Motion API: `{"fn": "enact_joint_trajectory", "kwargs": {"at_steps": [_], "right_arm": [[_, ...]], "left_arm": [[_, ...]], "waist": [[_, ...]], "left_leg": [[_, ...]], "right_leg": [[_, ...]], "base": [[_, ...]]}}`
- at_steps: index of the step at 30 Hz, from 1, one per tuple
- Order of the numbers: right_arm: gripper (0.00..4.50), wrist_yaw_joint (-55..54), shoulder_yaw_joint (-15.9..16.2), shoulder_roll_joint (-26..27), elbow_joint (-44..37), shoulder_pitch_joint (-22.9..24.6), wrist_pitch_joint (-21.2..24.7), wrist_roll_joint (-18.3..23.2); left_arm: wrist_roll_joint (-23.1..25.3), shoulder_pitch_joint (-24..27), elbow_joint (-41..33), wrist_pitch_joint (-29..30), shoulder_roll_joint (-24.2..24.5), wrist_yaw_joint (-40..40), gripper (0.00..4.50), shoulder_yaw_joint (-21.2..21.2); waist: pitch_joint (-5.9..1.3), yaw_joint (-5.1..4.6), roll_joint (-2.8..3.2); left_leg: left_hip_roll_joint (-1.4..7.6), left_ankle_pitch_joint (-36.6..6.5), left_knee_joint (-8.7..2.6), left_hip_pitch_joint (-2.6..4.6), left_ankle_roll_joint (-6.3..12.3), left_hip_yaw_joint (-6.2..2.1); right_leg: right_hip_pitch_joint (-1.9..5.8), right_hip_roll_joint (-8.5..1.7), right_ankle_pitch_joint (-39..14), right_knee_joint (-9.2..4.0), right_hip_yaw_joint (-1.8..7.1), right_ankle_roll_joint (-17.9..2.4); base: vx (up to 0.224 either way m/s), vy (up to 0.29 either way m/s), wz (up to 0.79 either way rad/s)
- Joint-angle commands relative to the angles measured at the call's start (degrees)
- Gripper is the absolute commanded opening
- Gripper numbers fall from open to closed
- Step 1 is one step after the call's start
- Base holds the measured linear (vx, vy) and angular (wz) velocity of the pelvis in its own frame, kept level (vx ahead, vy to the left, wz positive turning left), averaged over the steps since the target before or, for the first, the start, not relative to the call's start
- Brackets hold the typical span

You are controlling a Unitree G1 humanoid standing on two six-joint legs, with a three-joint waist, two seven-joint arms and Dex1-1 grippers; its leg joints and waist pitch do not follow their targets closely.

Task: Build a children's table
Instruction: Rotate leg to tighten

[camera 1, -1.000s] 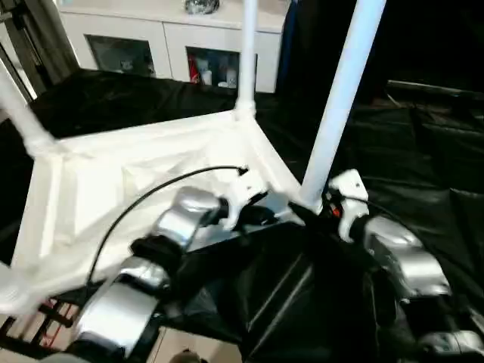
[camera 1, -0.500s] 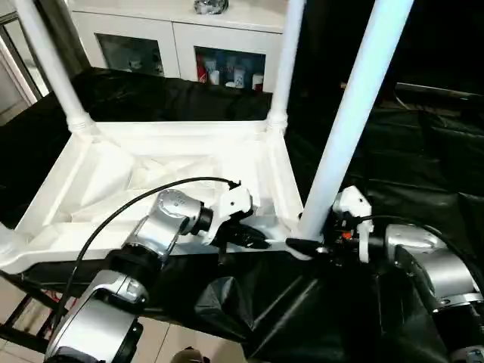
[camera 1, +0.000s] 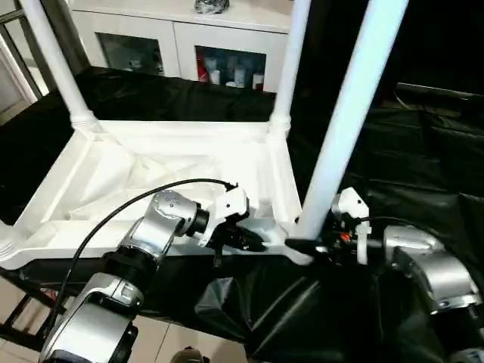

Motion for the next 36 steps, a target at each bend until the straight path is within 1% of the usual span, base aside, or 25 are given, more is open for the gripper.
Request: {"fn": "enact_joint_trajectory", "kwargs": {"at_steps": [1, 2, 3, 4, 5, 6, 7, 9, 10, 11, 12, 14, 15, 16, 17, 19, 21, 22, 25, 28, 31, 32, 33, 34, 36], "right_arm": [[2.6, -5.5, 1.1, 3.4, 2.1, -0.8, 1.2, -0.8], [2.59, -8.7, 0.6, 4.7, 3.6, -1.4, 1.7, -1.5], [2.59, -12.8, -0.2, 6.6, 5.5, -2.2, 2.3, -2.3], [2.59, -15.5, -0.8, 8.0, 6.7, -2.8, 2.8, -2.6], [2.59, -18.8, -1.6, 9.9, 8.0, -3.6, 3.3, -2.9], [2.59, -20.0, -1.8, 10.6, 8.5, -3.8, 3.4, -3.0], [2.59, -25.4, -2.5, 13.8, 10.4, -5.3, 3.0, -3.8], [2.59, -27.5, -2.8, 15.1, 11.2, -5.9, 2.6, -4.1], [2.59, -30.4, -2.9, 16.8, 12.3, -6.8, 2.1, -4.8], [2.59, -32.1, -2.3, 17.9, 13.0, -7.4, 0.9, -5.9], [2.59, -33.4, -1.5, 18.9, 13.9, -8.1, -0.6, -7.2], [2.59, -33.2, -1.2, 20.2, 15.0, -8.8, -2.6, -7.3], [3.15, -32.9, -1.4, 20.4, 15.2, -8.9, -2.6, -7.0], [3.15, -32.6, -1.7, 20.6, 15.2, -9.1, -2.4, -6.6], [3.29, -32.5, -1.9, 20.6, 15.1, -9.2, -2.1, -6.4], [3.47, -32.0, -1.9, 20.2, 14.8, -9.2, -2.4, -6.5], [3.47, -30.2, -1.4, 19.0, 14.3, -8.9, -3.1, -6.7], [3.47, -28.0, -1.1, 17.8, 13.7, -8.5, -3.4, -6.5], [3.47, -23.1, 0.1, 15.4, 12.1, -7.6, -4.0, -5.8], [3.47, -16.1, 1.3, 12.3, 8.7, -5.8, -4.4, -4.5], [3.47, -7.5, 2.1, 7.7, 3.8, -3.7, -2.3, -1.7], [3.47, -7.5, 2.1, 7.7, 3.8, -3.7, -2.3, -1.7], [3.47, -5.0, 2.4, 6.2, 2.5, -3.1, -1.4, -0.8], [3.47, -3.1, 2.8, 5.0, 1.7, -2.7, -0.9, -0.4], [3.47, 0.5, 3.4, 2.7, 0.2, -1.9, 0.1, 0.3]], "left_arm": [[-2.2, -2.7, 0.4, 0.0, -4.1, 3.8, 0.0, 1.8], [-1.7, -3.6, 1.7, -0.1, -5.0, 6.3, 0.0, 2.2], [-1.0, -4.8, 3.4, -0.1, -6.1, 9.6, 0.0, 2.7], [-0.5, -5.7, 4.6, 0.1, -6.9, 11.9, 0.0, 2.9], [0.0, -6.8, 6.2, 0.4, -8.0, 15.1, 0.0, 3.2], [0.1, -7.2, 6.7, 0.6, -8.4, 16.2, 0.0, 3.3], [0.1, -8.9, 8.9, 2.0, -10.5, 20.3, 0.0, 4.0], [0.0, -9.5, 9.7, 2.2, -11.4, 22.4, 0.0, 4.3], [-0.1, -10.4, 11.0, 2.6, -12.6, 24.5, 0.0, 4.8], [-0.1, -11.0, 11.9, 2.5, -13.5, 26.3, 0.0, 5.1], [0.1, -11.6, 12.9, 2.3, -14.4, 28.3, 0.0, 5.4], [0.3, -12.3, 14.1, 1.7, -15.4, 28.9, 0.0, 5.6], [0.4, -12.4, 14.4, 1.4, -15.5, 29.0, 0.0, 5.6], [0.5, -12.5, 14.6, 0.9, -15.5, 28.8, 0.0, 5.5], [0.6, -12.5, 14.7, 0.6, -15.5, 28.7, 0.0, 5.4], [0.4, -12.3, 14.5, 0.1, -15.2, 28.0, 0.0, 5.4], [0.3, -11.8, 14.2, -0.7, -14.5, 26.3, 0.0, 5.2], [0.2, -11.4, 13.8, -1.1, -13.9, 24.6, 0.0, 5.0], [0.2, -10.8, 13.3, -1.8, -12.7, 21.8, 0.0, 4.6], [-0.2, -9.5, 11.5, -2.7, -11.0, 16.8, 0.0, 3.9], [-2.2, -6.9, 7.3, -3.4, -8.4, 8.1, 0.0, 2.7], [-2.2, -6.9, 7.3, -3.4, -8.4, 8.1, 0.0, 2.7], [-2.7, -6.1, 5.9, -3.4, -7.6, 6.0, 0.0, 2.4], [-2.7, -5.7, 5.2, -3.4, -7.1, 5.0, 0.0, 2.1], [-2.8, -4.9, 3.8, -3.2, -6.0, 2.8, 0.0, 1.5]], "waist": [[-3.58, -0.53, -0.98], [-3.57, -0.7, -0.99], [-3.53, -0.96, -0.77], [-3.53, -1.28, -0.76], [-3.63, -1.32, -0.78], [-3.63, -1.3, -0.77], [-3.68, -1.46, -0.59], [-3.85, -1.38, -0.36], [-3.84, -1.58, -0.42], [-3.93, -1.54, -0.26], [-3.99, -1.62, -0.39], [-4.0, -1.71, -0.41], [-4.0, -1.65, -0.54], [-3.97, -1.64, -0.51], [-3.95, -1.63, -0.55], [-3.84, -1.67, -0.45], [-3.82, -1.74, -0.45], [-3.82, -1.72, -0.68], [-3.9, -1.68, -0.69], [-3.91, -1.4, -0.82], [-3.67, -1.08, -0.77], [-3.74, -0.99, -0.71], [-3.7, -0.91, -0.52], [-3.72, -0.81, -0.52], [-3.56, -0.43, -0.47]], "left_leg": [[1.24, -14.4, -4.31, 0.27, 0.84, -0.3], [1.27, -14.6, -4.38, 0.25, 0.59, -0.41], [1.21, -15.0, -4.34, 0.43, 0.49, -0.34], [1.03, -15.4, -4.29, 0.46, 0.12, -0.35], [0.99, -15.0, -4.32, 0.43, -0.19, -0.38], [1.05, -15.0, -4.28, 0.57, -0.24, -0.4], [1.07, -14.6, -4.28, 0.51, -0.33, -0.4], [1.11, -13.9, -4.22, 0.54, -0.13, -0.42], [1.06, -13.1, -4.17, 0.41, 0.0, -0.29], [1.0, -12.9, -4.14, 0.38, -0.2, -0.36], [0.82, -12.4, -4.04, 0.35, -0.07, -0.24], [0.85, -12.2, -4.0, 0.33, 0.6, -0.21], [0.83, -11.9, -3.96, 0.32, 1.15, -0.15], [0.83, -11.7, -3.98, 0.26, 1.42, -0.18], [0.91, -11.5, -4.04, 0.23, 1.75, -0.2], [0.97, -12.6, -4.16, 0.32, 1.69, -0.23], [1.01, -13.3, -4.23, 0.35, 1.53, -0.27], [1.01, -13.3, -4.23, 0.33, 1.71, -0.28], [1.03, -12.2, -4.09, 0.22, 2.37, -0.23], [0.99, -10.5, -3.87, 0.08, 3.7, -0.11], [1.23, -11.8, -4.01, 0.07, 4.46, -0.1], [1.32, -11.9, -4.05, 0.12, 4.42, -0.13], [1.43, -12.5, -4.07, 0.28, 4.06, -0.09], [1.52, -12.9, -4.14, 0.39, 3.79, -0.16], [1.64, -14.5, -4.2, 0.65, 3.25, -0.08]], "right_leg": [[2.78, -3.61, -20.2, -5.22, 2.75, -8.8], [2.87, -3.71, -20.6, -5.18, 2.7, -8.7], [2.65, -3.58, -21.2, -5.46, 2.75, -8.4], [2.65, -3.61, -22.0, -5.55, 2.72, -8.3], [2.77, -3.59, -22.1, -5.62, 2.69, -7.9], [2.67, -3.67, -22.0, -5.58, 2.71, -8.0], [2.67, -3.6, -20.7, -5.43, 2.79, -8.4], [2.8, -3.56, -17.8, -5.18, 2.82, -9.0], [2.77, -3.45, -15.5, -4.96, 2.87, -9.7], [2.84, -3.46, -14.9, -4.81, 2.83, -9.9], [2.97, -3.43, -14.0, -4.87, 2.79, -10.0], [3.1, -3.46, -13.0, -4.83, 2.81, -10.4], [3.2, -3.41, -12.5, -4.84, 2.8, -10.4], [3.26, -3.4, -12.3, -4.77, 2.8, -10.5], [3.31, -3.39, -12.1, -4.78, 2.8, -10.5], [3.26, -3.47, -13.7, -4.97, 2.77, -10.4], [3.24, -3.49, -14.8, -5.08, 2.79, -10.1], [3.3, -3.54, -15.1, -5.11, 2.78, -9.9], [3.4, -3.52, -13.2, -4.9, 2.85, -10.2], [3.6, -3.53, -10.8, -4.63, 2.84, -11.0], [3.62, -3.51, -13.0, -4.87, 2.76, -11.0], [3.65, -3.57, -13.6, -4.92, 2.74, -10.9], [3.26, -3.58, -14.8, -5.03, 2.78, -10.9], [3.31, -3.62, -15.4, -5.05, 2.76, -10.9], [3.05, -3.58, -17.3, -5.22, 2.84, -10.8]], "base": [[0.0, 0.0, 0.0], [0.0, 0.0, 0.0], [0.0, 0.0, 0.0], [0.0, 0.0, 0.0], [0.0, 0.0, 0.0], [0.0, 0.0, 0.0], [0.0, 0.0, 0.0], [0.0, 0.0, 0.0], [0.0, 0.0, 0.0], [0.0, 0.0, 0.0], [0.0, 0.0, 0.0], [0.0, 0.0, 0.0], [0.0, 0.0, 0.0], [0.0, 0.0, 0.0], [0.0, 0.0, 0.0], [0.0, 0.0, 0.0], [0.0, 0.0, 0.0], [0.0, 0.0, 0.0], [0.0, 0.0, 0.0], [0.0, 0.0, 0.0], [0.0, 0.0, 0.0], [0.0, 0.0, 0.0], [0.0, 0.0, 0.0], [0.0, 0.0, 0.0], [0.0, 0.0, 0.0]]}}
